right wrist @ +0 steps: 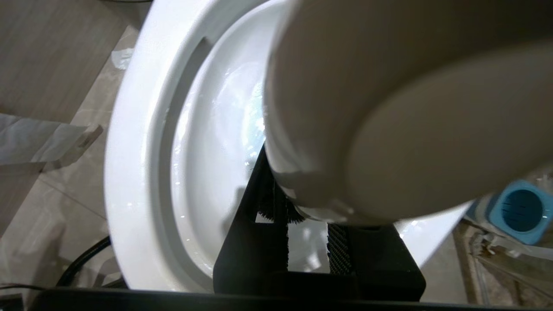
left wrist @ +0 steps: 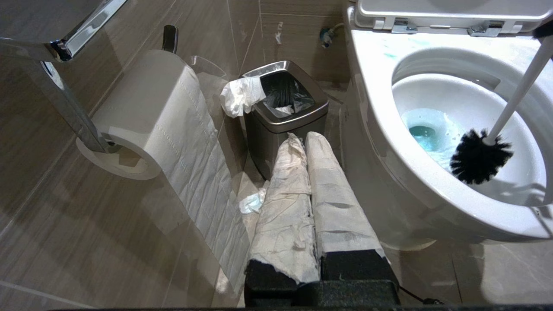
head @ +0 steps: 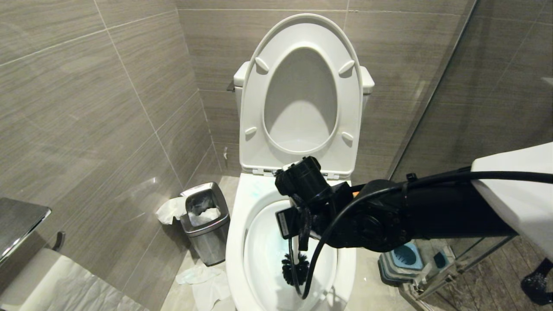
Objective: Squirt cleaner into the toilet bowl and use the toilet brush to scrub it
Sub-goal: Scrub the toilet bowl
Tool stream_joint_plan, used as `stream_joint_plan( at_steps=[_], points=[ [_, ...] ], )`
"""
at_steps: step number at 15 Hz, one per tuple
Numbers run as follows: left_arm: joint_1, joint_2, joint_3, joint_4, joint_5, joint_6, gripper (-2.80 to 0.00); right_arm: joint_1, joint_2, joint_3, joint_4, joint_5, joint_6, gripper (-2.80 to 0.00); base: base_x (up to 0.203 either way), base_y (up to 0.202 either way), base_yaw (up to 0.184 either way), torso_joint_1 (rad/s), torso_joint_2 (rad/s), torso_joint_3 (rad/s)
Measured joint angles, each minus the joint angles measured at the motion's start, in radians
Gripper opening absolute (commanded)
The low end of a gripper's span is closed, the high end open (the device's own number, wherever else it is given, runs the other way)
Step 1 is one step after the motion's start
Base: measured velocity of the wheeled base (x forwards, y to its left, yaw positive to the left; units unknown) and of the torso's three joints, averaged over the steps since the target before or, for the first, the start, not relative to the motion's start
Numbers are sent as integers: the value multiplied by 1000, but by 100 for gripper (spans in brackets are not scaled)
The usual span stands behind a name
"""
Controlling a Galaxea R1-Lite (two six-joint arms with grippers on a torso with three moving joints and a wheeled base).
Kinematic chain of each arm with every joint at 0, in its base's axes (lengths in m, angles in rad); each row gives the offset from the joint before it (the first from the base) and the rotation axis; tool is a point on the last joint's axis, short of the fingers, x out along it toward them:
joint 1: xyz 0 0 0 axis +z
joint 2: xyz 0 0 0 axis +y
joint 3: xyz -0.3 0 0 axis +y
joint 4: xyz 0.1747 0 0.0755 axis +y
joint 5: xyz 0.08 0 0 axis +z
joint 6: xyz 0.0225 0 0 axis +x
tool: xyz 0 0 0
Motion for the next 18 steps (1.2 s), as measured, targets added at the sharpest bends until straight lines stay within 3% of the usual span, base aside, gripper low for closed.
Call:
stream_joint_plan(
  at_steps=[5,13,18],
  points=[
    [0,0,0,0,0,0,-280,54,84,-92,0,0,15,-280,0,0,0,0,0,0],
    [0,0,0,0,0,0,-280,61,287,-499,61,-46,-30,-280,0,0,0,0,0,0],
    [0,0,0,0,0,0,-280,20,337,-534,-35,-106,-92,-280,0,0,0,0,0,0]
  ],
)
